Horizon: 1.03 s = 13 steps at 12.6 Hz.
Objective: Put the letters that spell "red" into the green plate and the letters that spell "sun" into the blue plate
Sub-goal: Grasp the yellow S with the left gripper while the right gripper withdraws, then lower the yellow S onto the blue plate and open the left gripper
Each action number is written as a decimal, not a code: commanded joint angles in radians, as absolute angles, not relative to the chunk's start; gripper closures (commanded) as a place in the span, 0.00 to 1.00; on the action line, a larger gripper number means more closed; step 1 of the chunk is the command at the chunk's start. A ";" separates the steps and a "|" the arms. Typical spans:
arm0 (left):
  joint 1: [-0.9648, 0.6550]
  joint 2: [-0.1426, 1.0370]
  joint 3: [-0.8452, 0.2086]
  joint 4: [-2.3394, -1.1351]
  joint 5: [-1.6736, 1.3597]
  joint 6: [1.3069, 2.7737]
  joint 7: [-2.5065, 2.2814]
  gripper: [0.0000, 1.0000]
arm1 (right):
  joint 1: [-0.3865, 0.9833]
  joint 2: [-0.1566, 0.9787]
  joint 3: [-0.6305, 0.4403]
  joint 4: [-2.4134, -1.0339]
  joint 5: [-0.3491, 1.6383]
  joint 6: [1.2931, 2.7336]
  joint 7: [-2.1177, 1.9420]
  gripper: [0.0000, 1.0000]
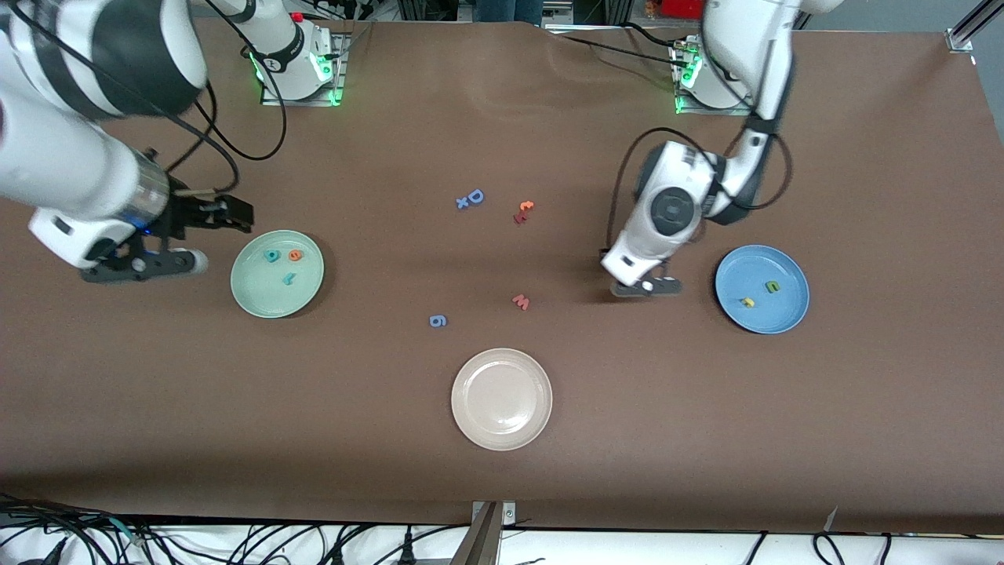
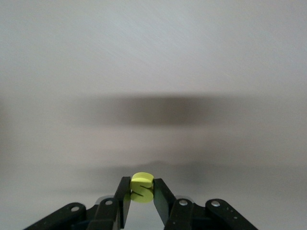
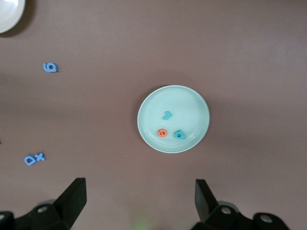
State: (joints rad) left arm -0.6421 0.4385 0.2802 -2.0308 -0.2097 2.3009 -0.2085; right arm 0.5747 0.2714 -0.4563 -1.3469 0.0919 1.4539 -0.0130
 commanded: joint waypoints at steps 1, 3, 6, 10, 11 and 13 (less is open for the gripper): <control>-0.577 0.362 0.375 -2.048 -0.196 2.229 0.105 0.93 | 0.398 0.184 -0.237 -1.364 -0.015 1.448 -0.028 0.00; -0.563 0.373 0.457 -2.059 -0.196 2.229 0.350 0.90 | 0.257 0.135 -0.103 -1.409 -0.021 1.453 -0.028 0.00; -0.537 0.406 0.489 -2.060 -0.196 2.233 0.466 0.89 | 0.171 0.002 -0.058 -1.611 -0.012 1.538 -0.029 0.00; -0.515 0.488 0.489 -2.060 -0.199 2.307 0.511 0.86 | 0.034 -0.011 -0.017 -1.655 0.034 1.608 -0.035 0.00; -0.511 0.491 0.489 -2.060 -0.202 2.309 0.511 0.77 | -0.004 -0.014 0.041 -1.655 0.031 1.609 -0.032 0.00; -0.512 0.485 0.488 -2.054 -0.206 2.307 0.509 0.00 | -0.006 -0.024 0.055 -1.663 0.026 1.603 -0.023 0.00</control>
State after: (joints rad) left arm -0.5167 0.4943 0.4870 -2.0653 -0.2093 2.3078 0.4882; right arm 0.0180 0.0129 0.0171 -1.6252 0.0108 1.5911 -0.0243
